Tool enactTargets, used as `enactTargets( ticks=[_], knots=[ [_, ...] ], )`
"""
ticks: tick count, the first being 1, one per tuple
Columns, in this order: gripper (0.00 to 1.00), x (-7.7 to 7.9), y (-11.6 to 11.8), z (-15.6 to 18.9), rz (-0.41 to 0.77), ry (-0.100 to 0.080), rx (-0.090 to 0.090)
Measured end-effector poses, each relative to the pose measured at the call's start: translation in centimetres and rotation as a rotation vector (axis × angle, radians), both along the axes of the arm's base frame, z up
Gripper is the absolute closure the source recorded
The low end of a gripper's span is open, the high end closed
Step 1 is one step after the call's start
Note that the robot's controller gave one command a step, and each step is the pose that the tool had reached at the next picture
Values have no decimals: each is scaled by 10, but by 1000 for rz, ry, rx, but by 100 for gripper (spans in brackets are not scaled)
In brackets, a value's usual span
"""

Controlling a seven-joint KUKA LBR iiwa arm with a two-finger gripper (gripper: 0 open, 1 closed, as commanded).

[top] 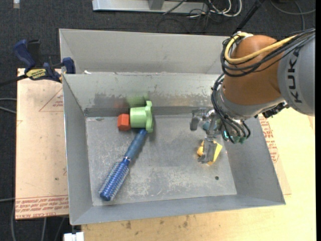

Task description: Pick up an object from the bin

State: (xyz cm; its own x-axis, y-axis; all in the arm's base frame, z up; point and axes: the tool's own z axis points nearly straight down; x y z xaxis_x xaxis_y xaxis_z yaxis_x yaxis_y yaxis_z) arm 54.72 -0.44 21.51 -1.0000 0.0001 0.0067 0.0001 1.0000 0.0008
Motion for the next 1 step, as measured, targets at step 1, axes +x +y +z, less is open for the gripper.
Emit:
enactTargets(
  ticks=[1],
  knots=[
    [0,35,-75,-148,291,-4,1]
  ],
)
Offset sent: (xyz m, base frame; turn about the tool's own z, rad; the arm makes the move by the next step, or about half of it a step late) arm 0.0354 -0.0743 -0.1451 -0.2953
